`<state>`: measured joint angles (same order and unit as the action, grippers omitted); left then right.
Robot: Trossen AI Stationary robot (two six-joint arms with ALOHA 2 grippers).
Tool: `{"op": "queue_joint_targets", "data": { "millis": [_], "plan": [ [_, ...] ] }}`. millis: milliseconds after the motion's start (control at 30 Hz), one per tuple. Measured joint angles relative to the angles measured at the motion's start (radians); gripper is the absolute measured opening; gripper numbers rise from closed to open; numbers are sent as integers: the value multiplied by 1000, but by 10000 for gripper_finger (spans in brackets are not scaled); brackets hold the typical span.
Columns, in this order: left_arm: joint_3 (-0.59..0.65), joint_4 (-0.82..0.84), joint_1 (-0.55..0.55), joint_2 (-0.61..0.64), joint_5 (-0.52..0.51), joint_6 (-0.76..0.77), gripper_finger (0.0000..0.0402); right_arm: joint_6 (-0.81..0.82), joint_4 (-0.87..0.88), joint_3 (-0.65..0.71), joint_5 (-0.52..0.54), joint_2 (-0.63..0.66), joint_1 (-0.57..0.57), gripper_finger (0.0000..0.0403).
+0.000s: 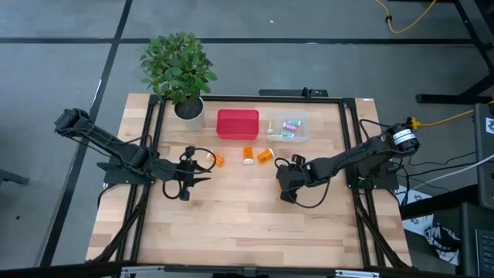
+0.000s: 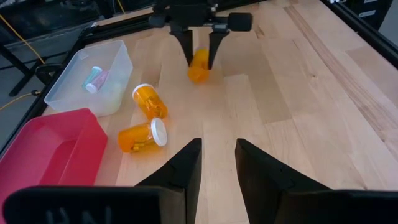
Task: Pick and place medicine bottles into bin by pill shape (circle, oval)
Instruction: Put the orange capsule bottle into the red bin
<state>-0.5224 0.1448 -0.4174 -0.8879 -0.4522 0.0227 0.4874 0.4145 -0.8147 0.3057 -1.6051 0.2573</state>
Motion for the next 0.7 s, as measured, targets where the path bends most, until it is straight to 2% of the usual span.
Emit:
{"op": "queue_joint_targets", "data": {
  "millis": [167, 300, 367, 467, 600, 700],
  "plan": [
    [0, 0, 0, 0, 0, 0, 92, -108, -4, -85, 86, 0, -29, 176],
    [0, 0, 0, 0, 0, 0, 92, -249, -55, -191, 220, 0, -55, 176],
    [0, 0, 0, 0, 0, 0, 92, -294, -125, -230, 318, 1, -73, 176],
    [0, 0, 0, 0, 0, 0, 92, -313, -321, -247, 456, 2, -113, 176],
    [0, 0, 0, 0, 0, 0, 92, -313, -559, -244, 457, -9, -181, 176],
    [0, 0, 0, 0, 0, 0, 92, -313, -653, -244, 428, -41, -232, 176]
  ]
}}
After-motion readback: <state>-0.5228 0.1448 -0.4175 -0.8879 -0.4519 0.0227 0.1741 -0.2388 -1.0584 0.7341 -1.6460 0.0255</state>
